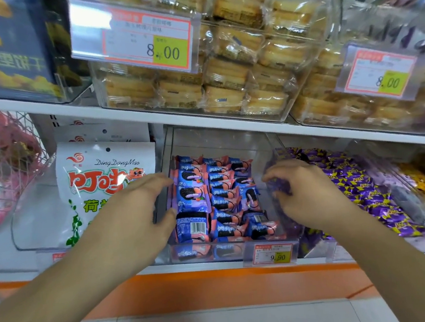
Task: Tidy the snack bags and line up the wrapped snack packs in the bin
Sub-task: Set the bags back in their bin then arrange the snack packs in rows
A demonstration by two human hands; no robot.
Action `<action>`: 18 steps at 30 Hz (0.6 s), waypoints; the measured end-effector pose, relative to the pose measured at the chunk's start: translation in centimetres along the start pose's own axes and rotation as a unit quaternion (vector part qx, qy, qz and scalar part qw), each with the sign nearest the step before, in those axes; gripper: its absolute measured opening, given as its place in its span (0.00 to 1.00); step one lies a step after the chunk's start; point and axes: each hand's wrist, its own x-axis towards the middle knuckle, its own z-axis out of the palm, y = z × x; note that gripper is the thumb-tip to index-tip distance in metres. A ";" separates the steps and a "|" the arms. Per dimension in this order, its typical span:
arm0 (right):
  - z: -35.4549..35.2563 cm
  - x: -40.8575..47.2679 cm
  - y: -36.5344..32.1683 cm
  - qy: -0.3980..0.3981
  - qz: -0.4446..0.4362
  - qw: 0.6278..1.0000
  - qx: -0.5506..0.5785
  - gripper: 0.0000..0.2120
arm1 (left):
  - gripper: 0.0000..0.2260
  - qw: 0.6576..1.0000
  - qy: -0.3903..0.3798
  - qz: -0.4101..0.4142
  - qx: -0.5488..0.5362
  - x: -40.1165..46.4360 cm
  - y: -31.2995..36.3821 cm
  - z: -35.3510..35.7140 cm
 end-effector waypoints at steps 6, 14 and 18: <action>0.4 -0.7 2.4 -0.004 0.029 0.999 0.014 0.21 | 0.23 0.997 -0.012 0.077 0.018 1.4 2.4 1.6; 1.1 -1.6 4.4 0.038 0.029 0.996 0.078 0.21 | 0.23 0.986 -0.130 0.101 0.027 9.4 7.2 7.1; 1.8 -1.8 5.2 0.057 0.021 0.992 0.111 0.23 | 0.25 0.979 -0.165 0.102 0.068 14.0 8.5 10.2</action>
